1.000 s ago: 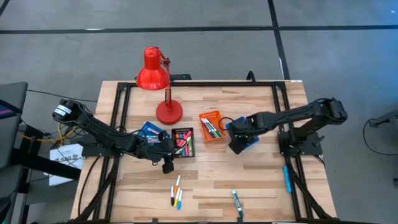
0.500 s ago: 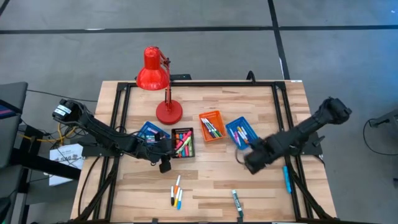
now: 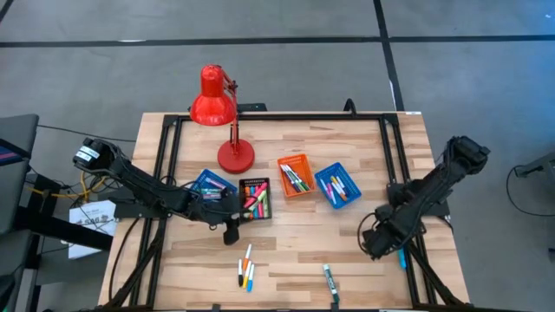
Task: Pick & Place Markers
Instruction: Put the large blue highlighter pen into the black basket
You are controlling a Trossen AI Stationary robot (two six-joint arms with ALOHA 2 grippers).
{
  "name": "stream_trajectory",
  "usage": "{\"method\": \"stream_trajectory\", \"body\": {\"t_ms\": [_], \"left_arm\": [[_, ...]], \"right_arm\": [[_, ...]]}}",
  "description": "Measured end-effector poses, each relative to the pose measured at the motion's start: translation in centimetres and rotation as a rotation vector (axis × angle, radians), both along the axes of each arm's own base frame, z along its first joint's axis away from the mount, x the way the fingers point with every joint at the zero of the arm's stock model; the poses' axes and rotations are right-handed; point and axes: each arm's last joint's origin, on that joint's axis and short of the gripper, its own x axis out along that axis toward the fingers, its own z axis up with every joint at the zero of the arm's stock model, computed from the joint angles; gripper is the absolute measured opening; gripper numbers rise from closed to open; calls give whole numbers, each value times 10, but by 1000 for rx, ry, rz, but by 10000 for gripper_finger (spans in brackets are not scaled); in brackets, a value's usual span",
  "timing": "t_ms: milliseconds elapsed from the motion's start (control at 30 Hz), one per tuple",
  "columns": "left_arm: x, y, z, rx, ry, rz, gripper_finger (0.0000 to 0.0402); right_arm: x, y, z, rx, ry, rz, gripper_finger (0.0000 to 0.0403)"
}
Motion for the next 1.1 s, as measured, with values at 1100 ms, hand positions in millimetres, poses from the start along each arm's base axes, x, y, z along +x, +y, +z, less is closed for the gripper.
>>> {"method": "stream_trajectory", "body": {"t_ms": [1100], "left_arm": [[1,-1,2,13,-19,-20,138]], "right_arm": [[-19,-10,-62,150,49,-67,106]]}}
